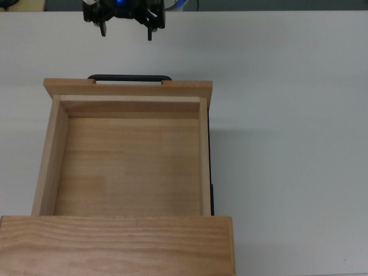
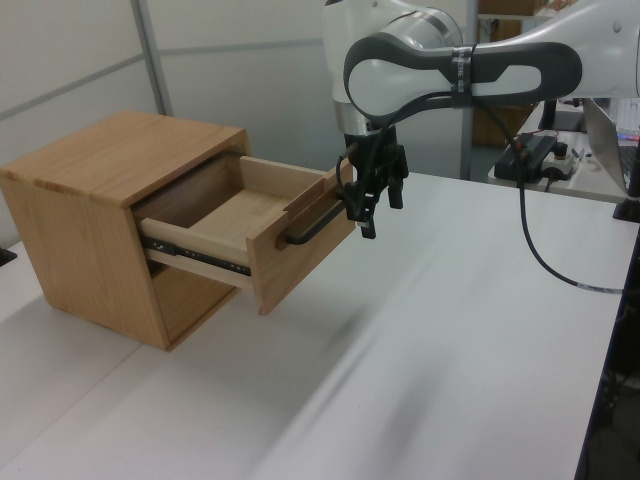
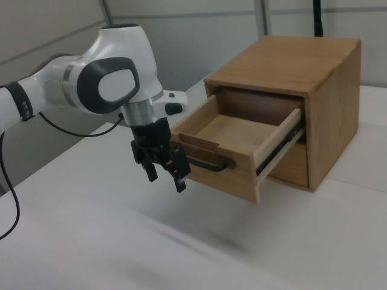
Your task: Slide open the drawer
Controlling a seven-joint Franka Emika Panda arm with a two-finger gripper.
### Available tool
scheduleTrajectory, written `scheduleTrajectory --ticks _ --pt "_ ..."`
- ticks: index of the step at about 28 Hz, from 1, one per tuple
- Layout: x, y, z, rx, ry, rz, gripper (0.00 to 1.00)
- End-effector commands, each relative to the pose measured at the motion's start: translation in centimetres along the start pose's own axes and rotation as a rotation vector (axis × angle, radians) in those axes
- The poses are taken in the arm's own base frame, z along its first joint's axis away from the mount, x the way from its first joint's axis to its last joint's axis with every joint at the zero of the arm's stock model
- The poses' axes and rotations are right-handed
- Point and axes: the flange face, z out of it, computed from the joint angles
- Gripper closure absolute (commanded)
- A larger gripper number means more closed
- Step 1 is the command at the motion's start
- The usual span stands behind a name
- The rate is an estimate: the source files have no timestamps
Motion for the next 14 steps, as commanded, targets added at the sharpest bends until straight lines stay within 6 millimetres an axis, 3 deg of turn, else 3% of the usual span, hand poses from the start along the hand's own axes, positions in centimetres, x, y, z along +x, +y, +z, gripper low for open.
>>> scheduleTrajectory --ticks 1,14 --pt "0.59 -0.49 -0.59 0.02 0.064 0.043 0.0" --pt "0.59 -0.67 -0.59 0.048 0.063 0.058 0.0"
